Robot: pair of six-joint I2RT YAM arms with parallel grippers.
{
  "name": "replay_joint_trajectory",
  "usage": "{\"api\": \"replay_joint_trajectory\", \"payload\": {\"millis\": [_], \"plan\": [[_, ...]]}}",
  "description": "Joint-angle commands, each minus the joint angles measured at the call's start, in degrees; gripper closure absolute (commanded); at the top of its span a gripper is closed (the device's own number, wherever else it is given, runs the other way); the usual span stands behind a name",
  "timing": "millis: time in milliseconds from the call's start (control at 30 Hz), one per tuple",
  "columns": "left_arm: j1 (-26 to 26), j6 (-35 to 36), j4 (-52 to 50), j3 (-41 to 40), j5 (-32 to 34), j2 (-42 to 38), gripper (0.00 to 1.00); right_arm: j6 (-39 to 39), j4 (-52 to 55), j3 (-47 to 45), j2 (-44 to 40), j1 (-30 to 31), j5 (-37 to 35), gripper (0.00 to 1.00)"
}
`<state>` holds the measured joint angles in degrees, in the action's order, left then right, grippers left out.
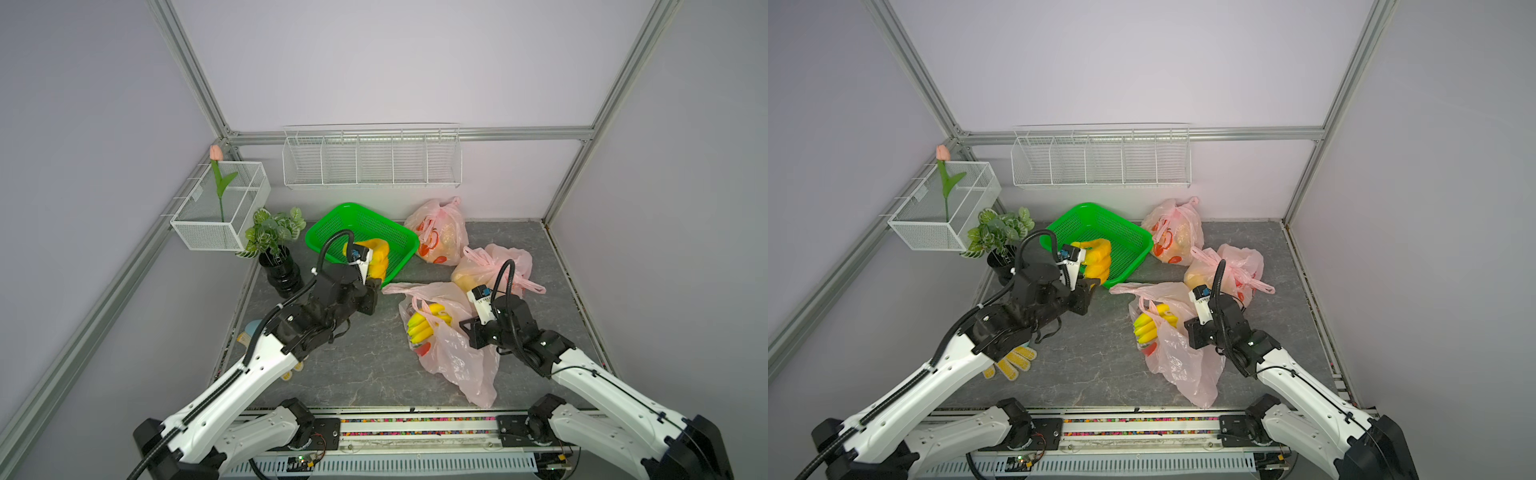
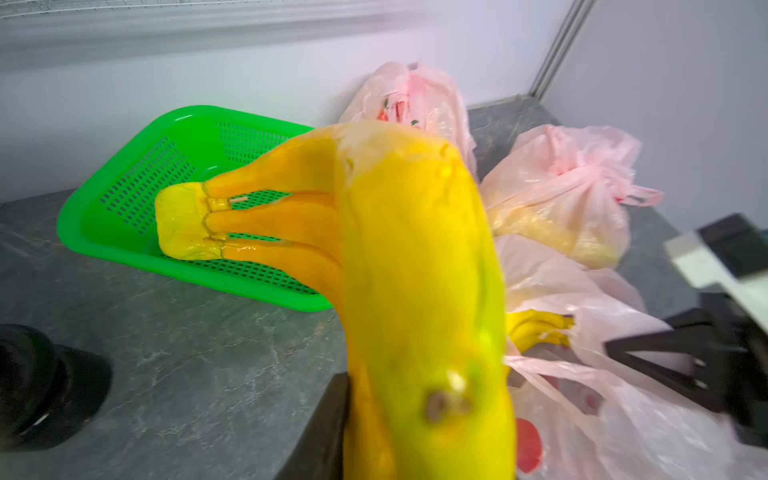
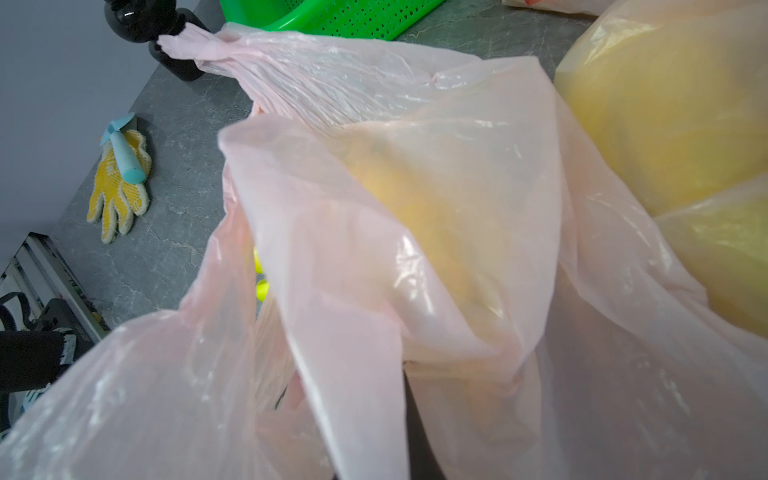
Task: Place the banana into a plastic bag & tie a knot
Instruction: Pick up the banana from the basket, then place the banana into the plastic bag.
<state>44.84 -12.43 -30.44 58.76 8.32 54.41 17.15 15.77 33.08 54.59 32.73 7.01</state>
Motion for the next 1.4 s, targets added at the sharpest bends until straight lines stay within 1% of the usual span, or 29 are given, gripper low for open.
{"api": "replay_joint_trajectory", "payload": {"millis": [0,133,200,267,367,433,533,700,800,933,1033,1100,1233,1267,1367], "plan": [[4.3,-4.6,0.4,-3.6,-5.6,-5.4,0.84,0.3,0.9,2.3,1.4,-0.1,-0.8,0.93],[14.1,-4.3,0.5,-7.9,-4.0,-12.5,0.85,0.1,0.7,3.7,2.0,-0.2,0.1,0.93],[17.9,-4.1,0.5,-10.1,-3.0,-14.3,0.85,-0.2,-0.1,3.8,1.5,-0.5,1.4,0.93],[20.7,-4.2,0.8,-12.5,-3.2,-15.1,0.85,-0.3,-1.4,3.4,0.5,-1.1,4.0,0.93],[25.1,-4.1,3.6,-16.1,-5.2,-15.1,0.86,0.0,-3.7,2.2,-1.5,-2.2,7.5,0.93],[27.9,-3.8,4.6,-17.7,-4.7,-14.5,0.86,0.2,-4.1,1.7,-2.5,-3.3,9.4,0.93],[30.0,-3.0,6.3,-20.2,-5.2,-13.4,0.87,0.1,-4.1,0.7,-3.6,-5.0,11.4,0.93],[30.1,-2.2,11.0,-24.0,-5.0,-11.6,0.86,-0.8,-4.5,0.0,-4.8,-6.2,15.0,0.93],[30.1,-0.4,14.4,-24.5,-5.4,-7.3,0.86,-1.3,-6.3,-1.0,-5.4,-6.2,18.4,0.93],[30.1,-0.2,18.0,-23.7,-1.4,-3.7,0.86,-0.8,-9.3,-2.2,-5.1,-6.0,23.2,0.93],[29.6,3.4,21.3,-23.8,-1.1,-3.9,0.86,-0.5,-9.6,-3.2,-5.2,-5.4,23.1,0.93],[28.4,5.2,24.3,-24.5,-2.6,-4.8,0.86,0.0,-9.8,-3.9,-5.2,-5.3,23.1,0.93],[19.6,4.0,33.8,-28.9,-12.9,-5.0,0.86,1.2,-11.2,-5.3,-6.0,-5.4,22.9,0.93],[18.4,4.2,35.1,-29.3,-14.2,-4.3,0.86,1.3,-11.1,-5.3,-6.2,-5.4,22.6,0.93],[17.4,5.5,38.4,-29.3,-16.5,-2.4,0.86,1.4,-10.5,-5.0,-6.6,-5.6,21.9,0.93]]}}
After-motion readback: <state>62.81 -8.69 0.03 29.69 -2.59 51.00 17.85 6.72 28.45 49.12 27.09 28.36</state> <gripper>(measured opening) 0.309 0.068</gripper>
